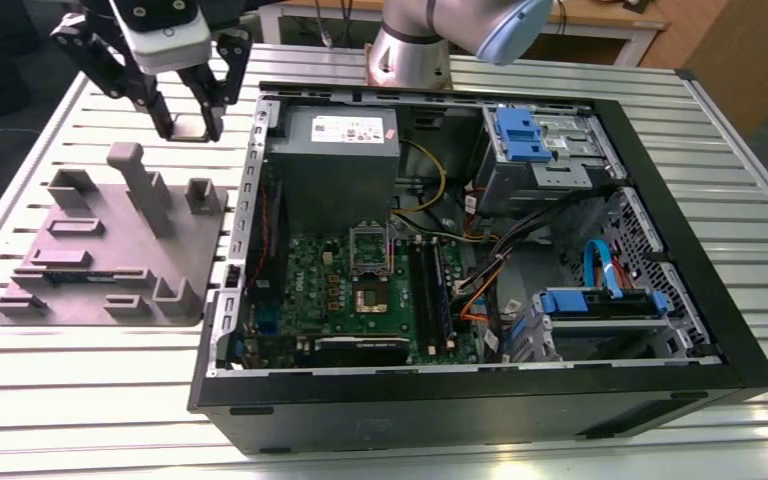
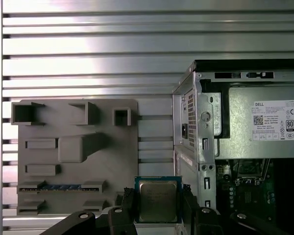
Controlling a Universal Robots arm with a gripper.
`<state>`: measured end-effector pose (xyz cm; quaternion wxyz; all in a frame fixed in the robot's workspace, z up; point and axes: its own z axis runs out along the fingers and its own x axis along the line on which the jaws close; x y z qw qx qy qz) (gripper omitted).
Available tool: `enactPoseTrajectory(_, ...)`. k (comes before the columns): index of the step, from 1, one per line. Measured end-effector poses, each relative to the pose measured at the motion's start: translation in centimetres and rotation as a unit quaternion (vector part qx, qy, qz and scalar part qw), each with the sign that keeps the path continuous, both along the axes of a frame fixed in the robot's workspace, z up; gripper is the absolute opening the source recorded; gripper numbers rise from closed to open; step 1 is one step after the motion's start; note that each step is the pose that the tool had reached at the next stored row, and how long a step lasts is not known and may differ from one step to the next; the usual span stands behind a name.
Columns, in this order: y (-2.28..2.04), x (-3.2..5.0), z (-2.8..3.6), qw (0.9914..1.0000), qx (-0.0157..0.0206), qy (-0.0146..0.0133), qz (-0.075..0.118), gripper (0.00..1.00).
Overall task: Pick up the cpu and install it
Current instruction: 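Pick up the cpu and move it towards the insertion slot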
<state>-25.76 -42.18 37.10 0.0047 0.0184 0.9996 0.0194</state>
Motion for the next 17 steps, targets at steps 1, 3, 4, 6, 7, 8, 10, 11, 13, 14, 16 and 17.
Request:
enactPoseTrajectory(1,0.00,0.16,0.00,1.00000,0.0000,0.0000,0.000,0.47)
enactPoseTrajectory(3,0.00,0.49,0.00,1.00000,0.0000,0.0000,0.000,0.47)
enactPoseTrajectory(4,0.00,0.66,0.00,1.00000,0.0000,0.0000,0.000,0.47)
enactPoseTrajectory(6,0.00,0.99,0.00,1.00000,0.0000,0.0000,0.000,0.47)
enactPoseTrajectory(7,0.00,1.14,0.00,1.00000,0.0000,0.0000,0.000,0.47)
enactPoseTrajectory(8,0.00,1.30,0.00,1.00000,0.0000,0.0000,0.000,0.47)
enactPoseTrajectory(10,0.00,1.61,0.00,1.00000,0.0000,0.0000,0.000,0.47)
enactPoseTrajectory(11,0.00,1.76,0.00,1.00000,0.0000,0.0000,0.000,0.47)
enactPoseTrajectory(13,0.00,2.06,0.00,1.00000,0.0000,0.0000,0.000,0.47)
enactPoseTrajectory(14,0.00,2.22,0.00,1.00000,0.0000,0.0000,0.000,0.47)
enactPoseTrajectory(16,0.00,2.53,0.00,1.00000,0.0000,0.0000,0.000,0.47)
enactPoseTrajectory(17,0.00,2.69,0.00,1.00000,0.0000,0.0000,0.000,0.47)
